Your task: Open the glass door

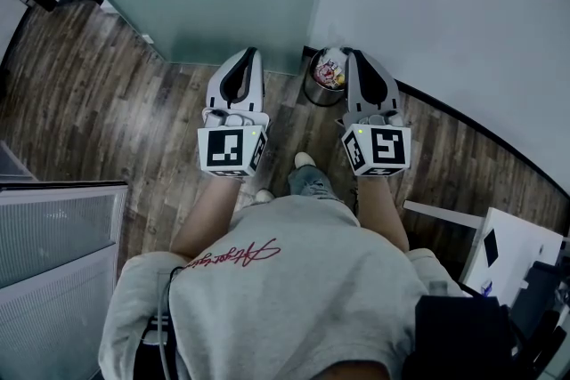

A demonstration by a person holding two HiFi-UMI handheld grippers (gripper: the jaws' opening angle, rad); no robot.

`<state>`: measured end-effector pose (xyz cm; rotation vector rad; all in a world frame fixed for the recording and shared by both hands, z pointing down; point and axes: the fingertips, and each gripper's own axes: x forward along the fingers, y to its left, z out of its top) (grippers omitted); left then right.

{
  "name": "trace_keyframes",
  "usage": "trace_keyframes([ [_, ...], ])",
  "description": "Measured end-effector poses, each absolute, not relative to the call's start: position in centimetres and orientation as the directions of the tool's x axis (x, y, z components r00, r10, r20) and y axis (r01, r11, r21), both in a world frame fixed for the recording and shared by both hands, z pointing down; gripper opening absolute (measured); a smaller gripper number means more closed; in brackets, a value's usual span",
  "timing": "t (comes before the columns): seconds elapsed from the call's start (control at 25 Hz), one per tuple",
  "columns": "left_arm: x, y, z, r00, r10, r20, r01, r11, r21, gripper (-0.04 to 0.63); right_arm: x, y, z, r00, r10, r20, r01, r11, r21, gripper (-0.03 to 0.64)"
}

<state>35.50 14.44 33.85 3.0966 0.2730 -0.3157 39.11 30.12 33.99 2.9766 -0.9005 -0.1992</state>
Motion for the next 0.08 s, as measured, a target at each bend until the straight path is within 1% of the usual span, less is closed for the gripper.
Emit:
trace_keyframes([
  [0.08,35.57,14.62,33.89,0.964,0.176,-0.201,0.179,-0.984,-0.002,0.017,39.14,30.17,34.03,0.825,-0.554,-0.114,-0.551,-0.832,0.062,0.017],
])
